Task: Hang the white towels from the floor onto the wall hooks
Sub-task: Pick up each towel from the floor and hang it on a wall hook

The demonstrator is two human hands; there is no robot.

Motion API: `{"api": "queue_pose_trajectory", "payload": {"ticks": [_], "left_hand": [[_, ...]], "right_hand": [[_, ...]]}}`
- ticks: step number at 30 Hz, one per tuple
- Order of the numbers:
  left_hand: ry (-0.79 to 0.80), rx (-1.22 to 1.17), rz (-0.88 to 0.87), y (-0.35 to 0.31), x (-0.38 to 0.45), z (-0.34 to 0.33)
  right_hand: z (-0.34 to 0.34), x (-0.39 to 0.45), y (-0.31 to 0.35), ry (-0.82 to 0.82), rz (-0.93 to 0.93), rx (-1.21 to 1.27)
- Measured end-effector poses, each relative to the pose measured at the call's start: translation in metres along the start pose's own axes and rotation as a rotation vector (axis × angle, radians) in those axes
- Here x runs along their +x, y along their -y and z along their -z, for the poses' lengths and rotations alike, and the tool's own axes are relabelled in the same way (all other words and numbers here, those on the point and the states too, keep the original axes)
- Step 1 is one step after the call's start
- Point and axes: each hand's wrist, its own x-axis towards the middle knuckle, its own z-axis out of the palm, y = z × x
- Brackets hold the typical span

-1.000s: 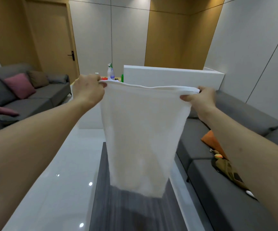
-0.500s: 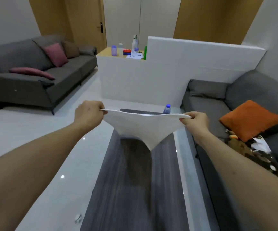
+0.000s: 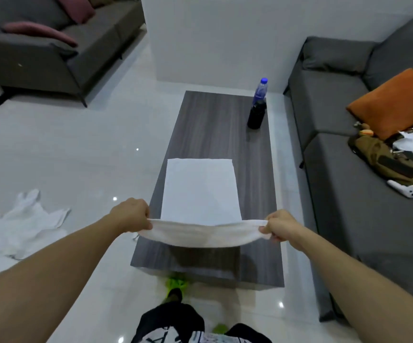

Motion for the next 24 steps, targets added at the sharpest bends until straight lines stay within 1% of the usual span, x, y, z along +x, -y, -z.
{"api": "queue_pose_trajectory", "payload": {"ticks": [2, 5, 8, 11, 14, 18, 19, 21, 23, 24], "left_hand": [[0.031, 0.01, -0.003, 0.004, 0.011, -0.01], [0.031, 0.011, -0.021, 0.01, 0.038, -0.012], [0.028, -0.013, -0.012, 0.016, 0.073, -0.008], [0.033, -0.055, -0.001, 0.022, 0.118, 0.0], [0.008, -0.17, 0.025, 0.024, 0.168, 0.011], [-0.099, -0.343, 0.091, 0.026, 0.232, 0.022], [-0.121, -0.37, 0.112, 0.027, 0.246, 0.022], [-0.115, -0.417, 0.127, 0.027, 0.27, 0.015], [-0.044, -0.455, 0.091, 0.026, 0.286, 0.002], [-0.003, -0.471, 0.085, 0.025, 0.291, -0.006]], "right_hand": [[-0.007, 0.005, -0.003, 0.018, -0.015, -0.008], [-0.012, 0.021, 0.006, 0.011, -0.014, -0.023], [-0.015, 0.047, 0.025, -0.051, -0.019, -0.006], [-0.015, 0.083, 0.05, -0.128, -0.066, 0.051], [-0.014, 0.126, 0.079, -0.174, -0.105, 0.097], [-0.015, 0.192, 0.118, -0.247, -0.125, 0.114], [-0.017, 0.208, 0.125, -0.255, -0.118, 0.09], [-0.025, 0.234, 0.135, -0.267, -0.082, -0.097], [-0.04, 0.249, 0.138, -0.267, -0.066, -0.297], [-0.05, 0.252, 0.134, -0.243, -0.074, -0.322]]}}
